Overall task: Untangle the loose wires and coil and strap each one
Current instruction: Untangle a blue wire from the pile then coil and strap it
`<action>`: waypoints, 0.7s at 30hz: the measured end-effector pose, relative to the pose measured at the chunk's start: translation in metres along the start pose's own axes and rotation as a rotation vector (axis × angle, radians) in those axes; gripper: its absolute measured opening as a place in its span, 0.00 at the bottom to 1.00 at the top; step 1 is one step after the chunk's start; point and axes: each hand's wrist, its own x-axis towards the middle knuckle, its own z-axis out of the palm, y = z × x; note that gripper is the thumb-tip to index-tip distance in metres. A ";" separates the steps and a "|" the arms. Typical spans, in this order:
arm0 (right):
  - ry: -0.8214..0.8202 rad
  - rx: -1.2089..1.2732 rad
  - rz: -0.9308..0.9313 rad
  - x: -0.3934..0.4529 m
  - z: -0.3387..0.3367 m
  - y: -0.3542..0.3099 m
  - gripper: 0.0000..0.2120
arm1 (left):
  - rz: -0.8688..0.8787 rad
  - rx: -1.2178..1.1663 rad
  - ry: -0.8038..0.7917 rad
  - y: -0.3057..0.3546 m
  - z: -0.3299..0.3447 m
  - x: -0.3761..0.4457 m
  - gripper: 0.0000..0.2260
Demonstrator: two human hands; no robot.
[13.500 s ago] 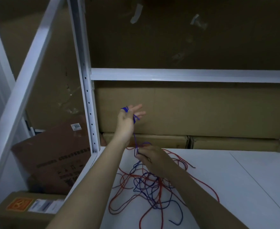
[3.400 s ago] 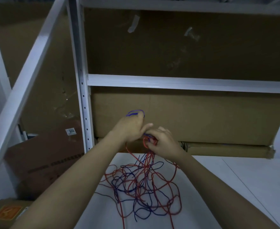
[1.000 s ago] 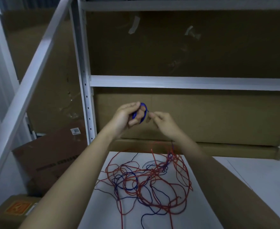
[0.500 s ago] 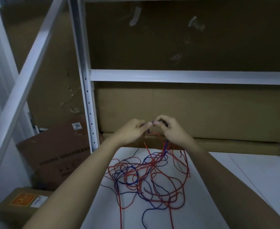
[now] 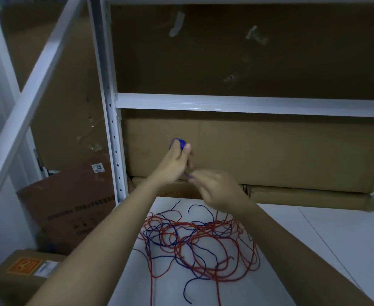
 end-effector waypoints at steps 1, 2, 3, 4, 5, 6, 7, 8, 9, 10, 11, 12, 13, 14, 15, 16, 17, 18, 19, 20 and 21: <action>0.086 0.056 0.040 0.003 -0.008 0.004 0.10 | 0.009 0.042 -0.079 -0.003 0.002 -0.006 0.18; 0.147 0.126 0.099 0.007 -0.015 0.009 0.09 | 0.006 0.027 -0.153 -0.005 0.004 -0.012 0.22; 0.198 0.202 0.164 0.009 -0.020 0.014 0.08 | -0.018 -0.034 -0.209 -0.004 0.007 -0.019 0.25; 0.249 0.289 0.249 0.012 -0.024 0.019 0.06 | -0.061 -0.123 -0.242 -0.002 0.009 -0.024 0.27; 0.289 0.400 0.346 0.014 -0.025 0.023 0.05 | -0.110 -0.218 -0.257 0.000 0.012 -0.029 0.27; 0.302 0.513 0.440 0.016 -0.024 0.024 0.06 | -0.150 -0.318 -0.263 0.002 0.015 -0.035 0.27; 0.296 0.589 0.502 0.015 -0.022 0.024 0.09 | -0.173 -0.427 -0.265 0.003 0.018 -0.040 0.25; 0.278 0.621 0.536 0.012 -0.018 0.022 0.10 | -0.179 -0.546 -0.264 0.004 0.020 -0.044 0.23; 0.257 0.636 0.554 0.008 -0.013 0.019 0.11 | -0.172 -0.667 -0.262 0.003 0.021 -0.047 0.22; 0.241 0.658 0.563 0.003 -0.008 0.015 0.10 | -0.159 -0.774 -0.258 0.003 0.022 -0.050 0.21; 0.240 0.699 0.568 -0.002 -0.004 0.009 0.08 | -0.150 -0.862 -0.244 0.002 0.023 -0.053 0.20; 0.246 0.749 0.579 -0.008 0.000 0.003 0.07 | -0.151 -0.932 -0.219 0.000 0.024 -0.055 0.19; 0.248 0.783 0.599 -0.014 0.004 -0.004 0.08 | -0.159 -0.987 -0.185 -0.001 0.025 -0.056 0.19; 0.244 0.789 0.625 -0.020 0.009 -0.011 0.12 | -0.172 -1.032 -0.149 -0.002 0.025 -0.057 0.19; 0.237 0.772 0.649 -0.027 0.013 -0.017 0.17 | -0.186 -1.073 -0.116 -0.003 0.025 -0.058 0.19; 0.232 0.748 0.664 -0.032 0.016 -0.024 0.20 | -0.201 -1.107 -0.093 -0.004 0.023 -0.059 0.19; 0.235 0.731 0.658 -0.038 0.018 -0.030 0.22 | -0.217 -1.131 -0.082 -0.005 0.021 -0.061 0.20; 0.240 0.730 0.643 -0.043 0.017 -0.034 0.20 | -0.232 -1.137 -0.084 -0.005 0.019 -0.063 0.20; 0.232 0.727 0.631 -0.047 0.016 -0.038 0.18 | -0.244 -1.118 -0.090 -0.005 0.018 -0.065 0.19; 0.205 0.712 0.626 -0.050 0.014 -0.040 0.16 | -0.252 -1.081 -0.096 -0.005 0.017 -0.068 0.19; 0.168 0.698 0.632 -0.053 0.013 -0.043 0.15 | -0.258 -1.041 -0.102 -0.005 0.017 -0.072 0.19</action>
